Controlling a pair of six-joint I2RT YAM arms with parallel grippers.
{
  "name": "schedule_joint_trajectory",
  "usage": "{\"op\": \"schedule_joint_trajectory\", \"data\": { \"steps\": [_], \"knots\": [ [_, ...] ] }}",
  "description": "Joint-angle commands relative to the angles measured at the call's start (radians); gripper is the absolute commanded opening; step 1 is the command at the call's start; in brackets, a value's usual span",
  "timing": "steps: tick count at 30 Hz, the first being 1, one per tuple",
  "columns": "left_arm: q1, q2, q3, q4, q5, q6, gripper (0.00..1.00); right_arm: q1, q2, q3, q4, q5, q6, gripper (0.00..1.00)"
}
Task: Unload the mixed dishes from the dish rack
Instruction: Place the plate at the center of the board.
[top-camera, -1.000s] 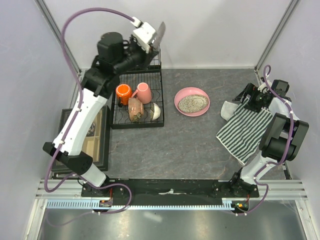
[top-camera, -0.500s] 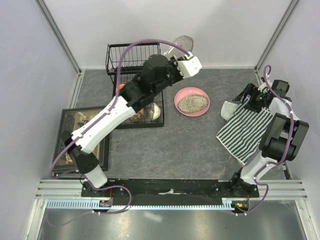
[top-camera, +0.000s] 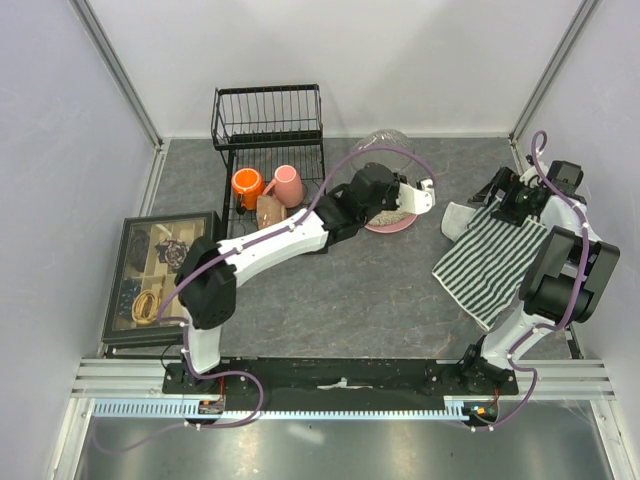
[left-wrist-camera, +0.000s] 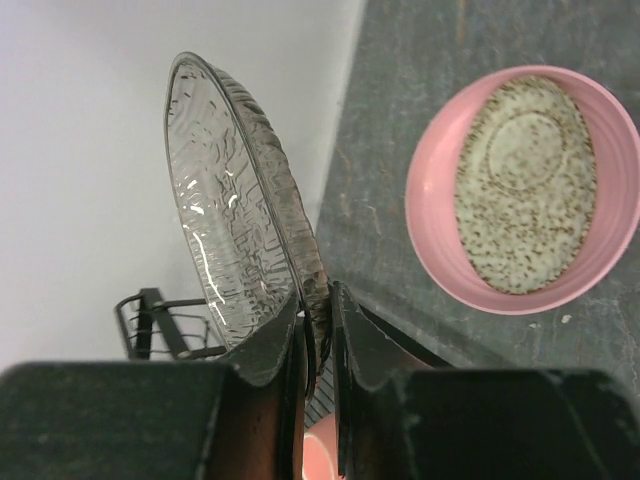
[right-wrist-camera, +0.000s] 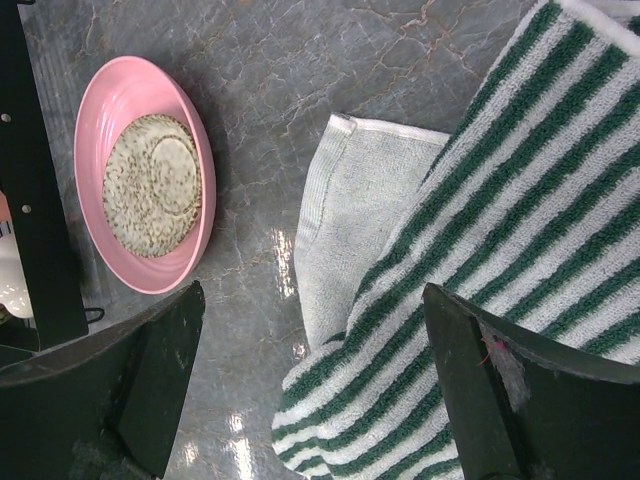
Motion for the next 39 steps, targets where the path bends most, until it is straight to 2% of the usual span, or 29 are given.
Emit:
{"op": "schedule_joint_trajectory", "data": {
  "steps": [1,10,20,35,39],
  "knots": [
    [-0.004,0.066,-0.005,0.109,0.005,0.093,0.02,-0.009,-0.001,0.008,0.009,-0.034,-0.017,0.98],
    [-0.002,0.223,0.020,0.117,0.035,0.131,0.02,-0.018,0.002,0.009,0.007,-0.041,-0.017,0.98],
    [-0.004,0.312,0.047,0.062,0.118,0.119,0.02,-0.023,0.010,0.009,0.006,-0.043,-0.017,0.98],
    [-0.022,0.372,0.055,0.027,0.140,0.076,0.02,-0.036,0.013,0.009,0.004,-0.049,-0.015,0.98],
    [-0.022,0.375,0.046,0.022,0.134,0.078,0.04,-0.038,0.014,0.008,0.006,-0.054,-0.015,0.98]
  ]
}}
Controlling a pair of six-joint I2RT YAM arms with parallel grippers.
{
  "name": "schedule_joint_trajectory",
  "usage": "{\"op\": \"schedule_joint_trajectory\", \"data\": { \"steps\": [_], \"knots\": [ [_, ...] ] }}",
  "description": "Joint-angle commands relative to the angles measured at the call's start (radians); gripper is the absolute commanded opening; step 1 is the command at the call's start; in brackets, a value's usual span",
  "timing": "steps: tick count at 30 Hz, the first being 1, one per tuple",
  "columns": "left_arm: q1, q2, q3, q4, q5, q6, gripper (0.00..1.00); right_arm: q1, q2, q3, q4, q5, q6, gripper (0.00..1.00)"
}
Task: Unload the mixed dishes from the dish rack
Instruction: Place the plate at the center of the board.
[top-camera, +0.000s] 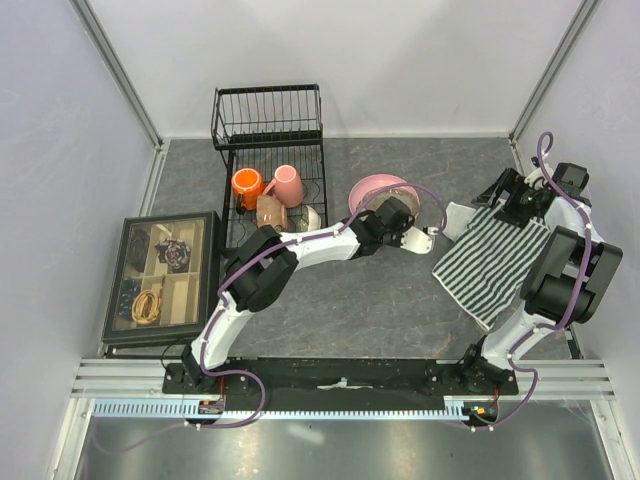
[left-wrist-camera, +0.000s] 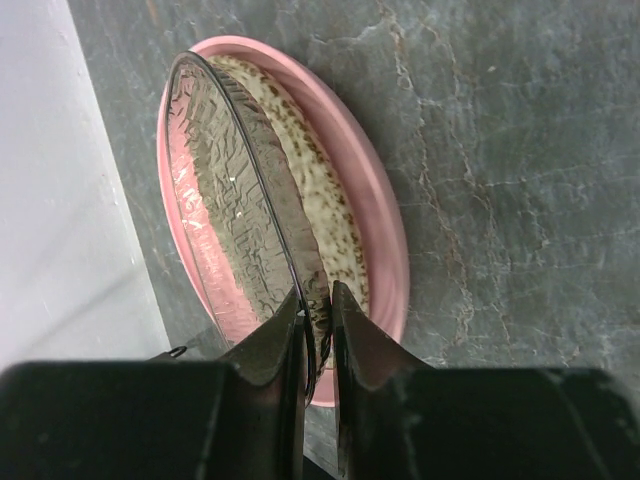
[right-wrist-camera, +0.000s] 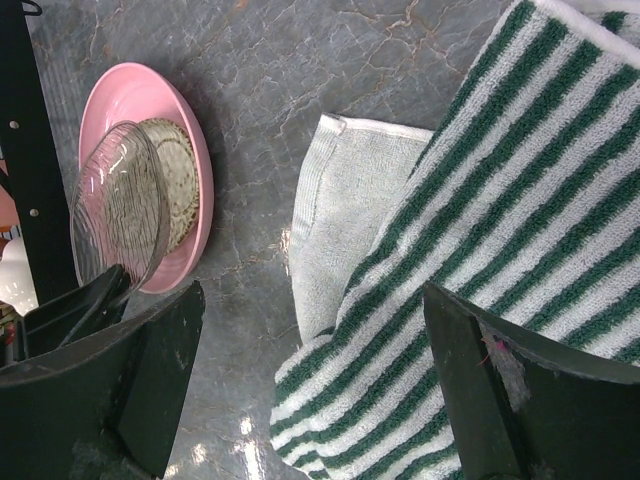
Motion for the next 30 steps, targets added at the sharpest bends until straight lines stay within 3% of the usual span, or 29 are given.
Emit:
{"op": "schedule_joint_trajectory", "data": {
  "steps": [1,11,17,22,30],
  "knots": [
    [-0.006,0.012,0.025,0.011,0.014,-0.017,0.04,-0.007,0.012,0.008,0.009,-0.030,-0.015,0.98],
    [-0.003,0.026,0.025,-0.005,0.014,-0.035,0.12,-0.013,0.012,0.008,0.009,-0.039,-0.014,0.98],
    [0.007,0.026,0.025,-0.022,0.022,-0.052,0.30,-0.013,0.013,0.008,0.009,-0.043,-0.014,0.98],
    [0.014,0.020,0.024,-0.025,0.020,-0.060,0.33,-0.014,0.013,0.008,0.009,-0.044,-0.012,0.98],
    [0.026,-0.020,0.034,-0.025,0.019,-0.094,0.48,-0.013,0.018,0.009,0.008,-0.044,-0.012,0.98]
  ]
}}
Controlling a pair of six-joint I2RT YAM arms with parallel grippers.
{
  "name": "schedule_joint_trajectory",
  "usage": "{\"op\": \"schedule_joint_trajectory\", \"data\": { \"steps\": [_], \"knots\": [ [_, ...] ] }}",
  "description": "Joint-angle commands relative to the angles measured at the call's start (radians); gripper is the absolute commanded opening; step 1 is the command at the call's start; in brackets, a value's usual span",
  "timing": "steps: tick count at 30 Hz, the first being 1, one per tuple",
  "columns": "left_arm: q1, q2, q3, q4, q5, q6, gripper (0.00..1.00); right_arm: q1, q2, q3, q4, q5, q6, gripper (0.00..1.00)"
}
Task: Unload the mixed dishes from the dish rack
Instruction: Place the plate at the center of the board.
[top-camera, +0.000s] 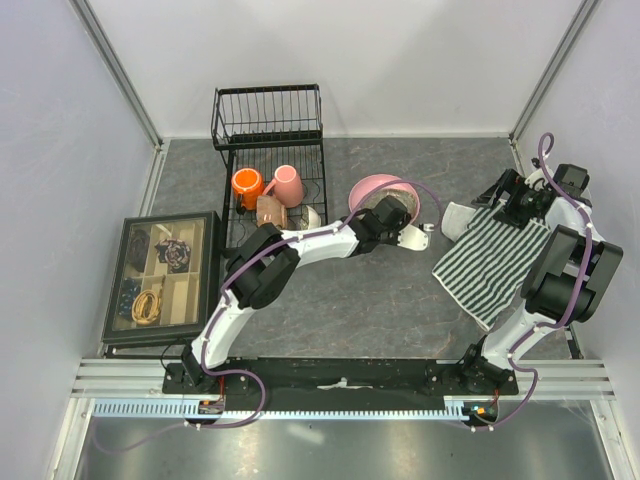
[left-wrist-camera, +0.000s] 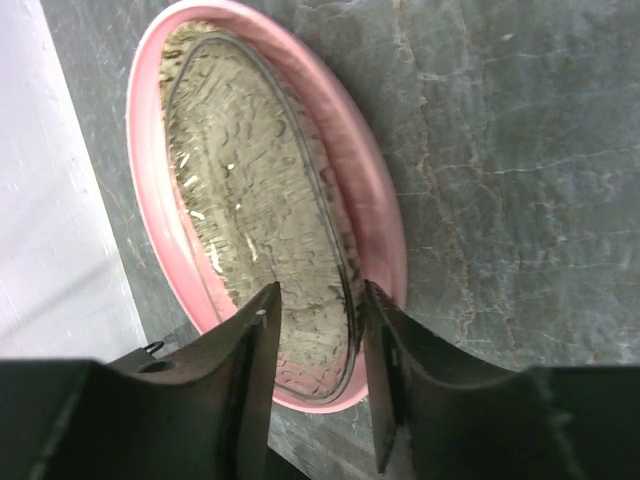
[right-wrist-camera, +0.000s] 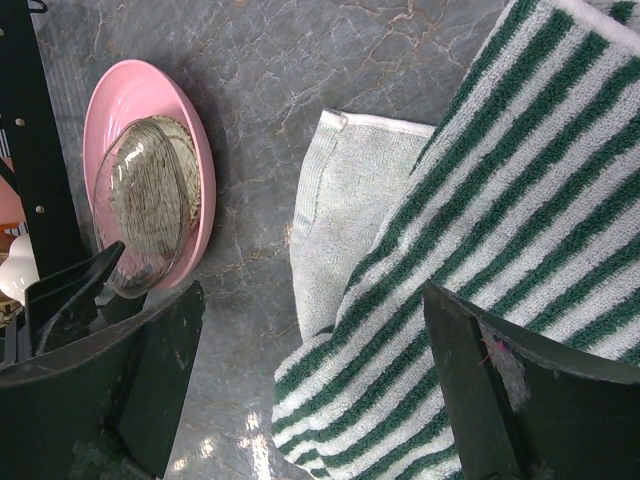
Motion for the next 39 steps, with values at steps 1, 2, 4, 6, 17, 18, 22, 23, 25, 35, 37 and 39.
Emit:
{"op": "schedule_joint_trajectory", "data": {
  "steps": [1,2,4,6,17,18,22,23,25,35,37,39],
  "knots": [
    [0.005,-0.054,0.031,-0.015,0.008,-0.067,0.49,-0.006,0.007,0.009,0.013,-0.025,-0.012,0.98],
    [0.005,-0.060,0.034,-0.019,0.008,-0.072,0.51,-0.007,0.009,0.009,0.013,-0.027,-0.012,0.98],
    [0.008,-0.079,0.036,-0.025,0.005,-0.080,0.53,-0.006,0.010,0.008,0.013,-0.025,-0.012,0.98],
    [0.008,-0.095,0.042,-0.037,0.004,-0.089,0.57,-0.006,0.010,0.008,0.013,-0.028,-0.012,0.98],
    [0.017,-0.177,0.037,-0.104,0.007,-0.113,0.72,-0.006,0.015,0.008,0.013,-0.030,-0.012,0.98],
    [0.019,-0.183,0.036,-0.109,0.005,-0.118,0.72,-0.007,0.016,0.009,0.013,-0.030,-0.012,0.98],
    [0.019,-0.214,0.036,-0.132,0.007,-0.130,0.74,-0.006,0.015,0.008,0.013,-0.030,-0.011,0.98],
    [0.021,-0.218,0.037,-0.144,0.005,-0.132,0.76,-0.007,0.016,0.008,0.013,-0.031,-0.012,0.98],
    [0.019,-0.237,0.036,-0.160,0.010,-0.138,0.79,-0.007,0.019,0.008,0.014,-0.033,-0.011,0.98],
    [0.034,-0.341,0.080,-0.200,-0.056,-0.277,0.95,-0.007,0.018,0.011,0.011,-0.037,-0.011,0.98],
    [0.053,-0.359,0.123,-0.210,-0.074,-0.358,0.91,-0.007,0.019,0.012,0.007,-0.027,-0.011,0.98],
    [0.091,-0.390,0.167,-0.253,-0.070,-0.464,0.89,-0.006,0.015,0.016,0.004,-0.011,-0.006,0.98]
  ]
}}
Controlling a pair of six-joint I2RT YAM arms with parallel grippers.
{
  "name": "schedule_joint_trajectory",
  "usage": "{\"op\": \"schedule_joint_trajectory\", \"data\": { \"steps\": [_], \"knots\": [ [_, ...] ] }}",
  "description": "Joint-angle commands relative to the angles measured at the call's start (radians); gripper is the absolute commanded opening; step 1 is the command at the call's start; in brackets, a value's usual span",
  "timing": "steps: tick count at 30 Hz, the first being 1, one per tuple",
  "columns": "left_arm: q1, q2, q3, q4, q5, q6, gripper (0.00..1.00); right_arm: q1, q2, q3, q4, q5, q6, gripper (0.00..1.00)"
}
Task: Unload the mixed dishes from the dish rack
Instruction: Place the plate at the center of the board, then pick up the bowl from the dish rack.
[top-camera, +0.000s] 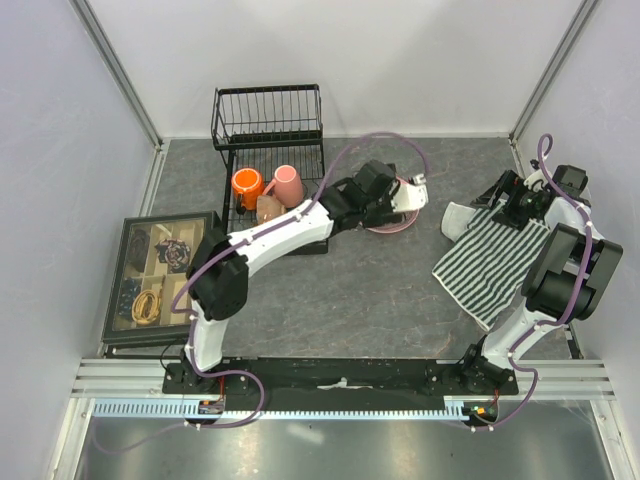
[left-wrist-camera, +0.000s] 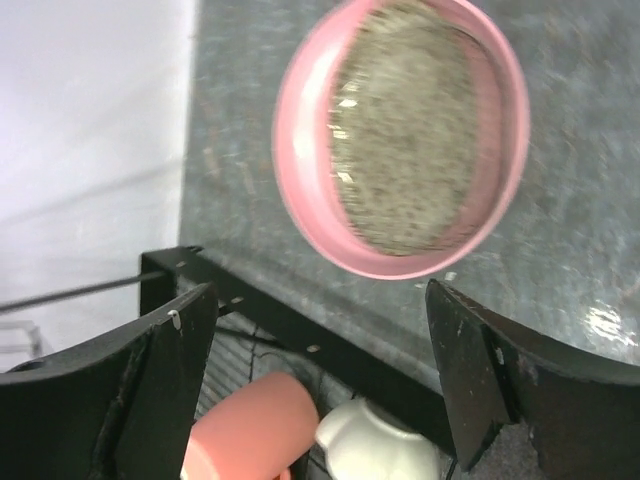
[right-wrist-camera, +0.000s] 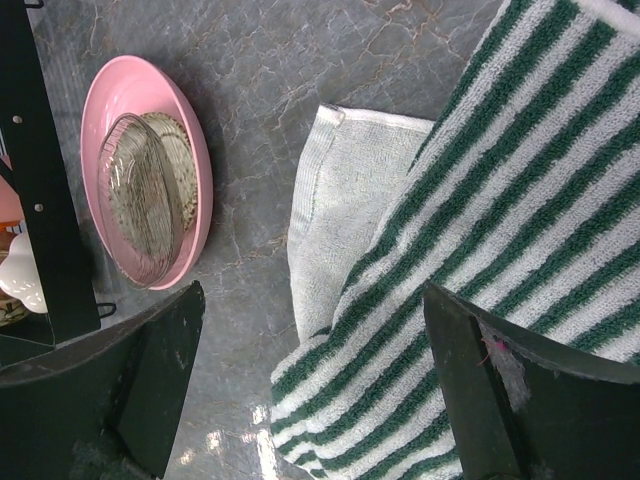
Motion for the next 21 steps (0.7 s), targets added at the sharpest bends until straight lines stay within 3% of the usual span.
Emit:
{"op": "schedule_joint_trajectory", "data": {
  "steps": [1,5,9,15,21],
  "knots": [
    [0.072,-0.126,0.161,-0.039,-0.023,-0.257,0.88,-0.005,-0.002,0.017,0.003,0.007,-0.006,0.98],
    [0.192,-0.183,0.265,-0.114,0.038,-0.467,0.88,-0.005,-0.016,0.019,0.002,0.032,0.003,0.98],
    [0.347,-0.242,0.255,-0.121,0.095,-0.567,0.90,-0.005,-0.017,0.020,0.002,0.042,0.001,0.98],
    [0.485,-0.325,0.175,-0.235,0.167,-0.658,0.91,-0.007,-0.019,0.020,0.003,0.050,0.000,0.98],
    [0.634,-0.473,-0.003,-0.288,0.420,-0.718,0.91,-0.002,-0.026,0.019,0.003,0.088,-0.002,0.98]
  ]
}}
